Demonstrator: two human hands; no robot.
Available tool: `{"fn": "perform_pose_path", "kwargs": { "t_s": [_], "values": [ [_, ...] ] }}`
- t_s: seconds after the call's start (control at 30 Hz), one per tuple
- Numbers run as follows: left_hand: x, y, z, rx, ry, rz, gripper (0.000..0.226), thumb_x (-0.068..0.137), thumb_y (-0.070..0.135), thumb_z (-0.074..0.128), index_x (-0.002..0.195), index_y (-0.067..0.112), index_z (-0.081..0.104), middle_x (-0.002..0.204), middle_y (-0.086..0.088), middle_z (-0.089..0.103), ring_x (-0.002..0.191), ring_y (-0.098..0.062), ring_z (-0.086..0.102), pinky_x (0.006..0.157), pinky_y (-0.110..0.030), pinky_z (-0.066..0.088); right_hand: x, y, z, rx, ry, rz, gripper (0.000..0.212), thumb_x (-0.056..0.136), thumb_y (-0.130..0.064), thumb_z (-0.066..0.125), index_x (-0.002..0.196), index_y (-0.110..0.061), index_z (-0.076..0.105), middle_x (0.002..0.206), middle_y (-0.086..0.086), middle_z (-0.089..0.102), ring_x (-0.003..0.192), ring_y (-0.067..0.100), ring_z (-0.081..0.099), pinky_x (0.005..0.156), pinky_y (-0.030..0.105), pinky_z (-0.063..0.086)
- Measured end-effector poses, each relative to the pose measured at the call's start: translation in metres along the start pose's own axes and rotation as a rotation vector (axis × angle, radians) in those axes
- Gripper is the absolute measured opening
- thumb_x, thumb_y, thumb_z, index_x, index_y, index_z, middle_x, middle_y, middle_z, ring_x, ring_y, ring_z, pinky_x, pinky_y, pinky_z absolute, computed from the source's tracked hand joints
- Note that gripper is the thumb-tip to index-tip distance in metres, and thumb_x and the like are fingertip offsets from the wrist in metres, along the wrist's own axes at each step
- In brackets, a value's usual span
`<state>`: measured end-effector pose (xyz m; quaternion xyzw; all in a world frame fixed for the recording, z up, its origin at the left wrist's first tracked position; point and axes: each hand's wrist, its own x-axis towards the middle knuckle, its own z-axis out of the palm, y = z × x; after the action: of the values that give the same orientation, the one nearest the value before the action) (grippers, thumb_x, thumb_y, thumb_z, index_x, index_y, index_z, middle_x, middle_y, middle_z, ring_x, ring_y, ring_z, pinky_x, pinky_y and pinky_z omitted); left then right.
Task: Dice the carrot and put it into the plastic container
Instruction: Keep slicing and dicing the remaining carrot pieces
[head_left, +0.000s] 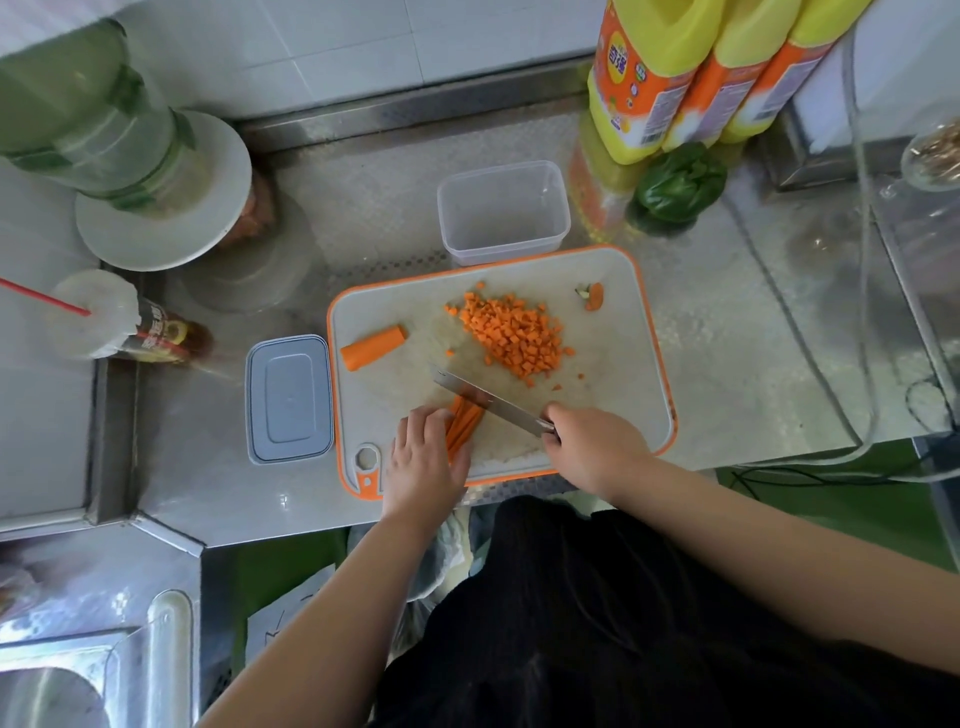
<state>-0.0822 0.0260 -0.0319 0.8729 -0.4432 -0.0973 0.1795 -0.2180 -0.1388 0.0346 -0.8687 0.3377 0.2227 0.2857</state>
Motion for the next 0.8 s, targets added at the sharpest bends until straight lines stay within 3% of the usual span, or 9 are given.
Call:
{"fn": "perform_pose_path", "kwargs": {
  "t_s": [0.17, 0.37, 0.57, 0.67, 0.8],
  "values": [
    [0.007, -0.001, 0.007, -0.102, 0.02, 0.055, 0.033, 0.084, 0.021, 0.07, 0.111, 0.013, 0.052, 0.112, -0.004, 0.052, 0.102, -0.024, 0.051, 0.086, -0.037, 0.048, -0.004, -0.001, 0.004, 0.029, 0.061, -0.005, 0.014, 0.099, -0.027, 0.041, 0.1, -0.015, 0.049, 0.066, -0.004, 0.046, 0.063, 0.023, 0.051, 0.052, 0.031, 0.034],
    [0.021, 0.001, 0.011, -0.092, 0.011, 0.045, 0.017, 0.088, 0.023, 0.064, 0.094, 0.008, 0.06, 0.102, -0.006, 0.056, 0.094, -0.025, 0.051, 0.073, -0.041, 0.052, -0.007, -0.016, 0.008, -0.028, 0.114, -0.042, 0.017, 0.099, -0.021, 0.039, 0.1, -0.011, 0.052, 0.072, 0.002, 0.049, 0.066, 0.026, 0.048, 0.055, 0.033, 0.034],
    [0.019, 0.003, 0.015, -0.098, 0.088, 0.048, 0.028, 0.087, 0.031, 0.05, 0.081, 0.005, 0.06, 0.093, -0.006, 0.058, 0.088, -0.021, 0.048, 0.061, -0.035, 0.048, -0.002, -0.019, 0.011, -0.15, 0.107, -0.061, 0.009, 0.093, -0.009, 0.047, 0.099, -0.012, 0.053, 0.06, -0.004, 0.036, 0.057, 0.024, 0.044, 0.043, 0.029, 0.017],
    [0.02, 0.0, 0.018, -0.116, 0.082, 0.049, 0.029, 0.087, 0.031, 0.051, 0.085, 0.005, 0.064, 0.097, -0.004, 0.06, 0.09, -0.02, 0.049, 0.062, -0.035, 0.05, 0.0, -0.022, 0.01, -0.171, 0.071, -0.026, 0.014, 0.088, -0.001, 0.05, 0.098, -0.01, 0.052, 0.061, -0.002, 0.038, 0.053, 0.02, 0.041, 0.043, 0.028, 0.02],
    [0.02, -0.003, 0.018, -0.142, 0.072, 0.064, 0.029, 0.086, 0.03, 0.051, 0.088, 0.005, 0.065, 0.102, -0.004, 0.061, 0.093, -0.021, 0.051, 0.065, -0.034, 0.052, 0.006, -0.031, 0.011, -0.146, 0.021, 0.028, 0.023, 0.083, 0.009, 0.05, 0.099, -0.007, 0.052, 0.063, 0.0, 0.037, 0.065, 0.027, 0.046, 0.055, 0.032, 0.034]
  ]
}}
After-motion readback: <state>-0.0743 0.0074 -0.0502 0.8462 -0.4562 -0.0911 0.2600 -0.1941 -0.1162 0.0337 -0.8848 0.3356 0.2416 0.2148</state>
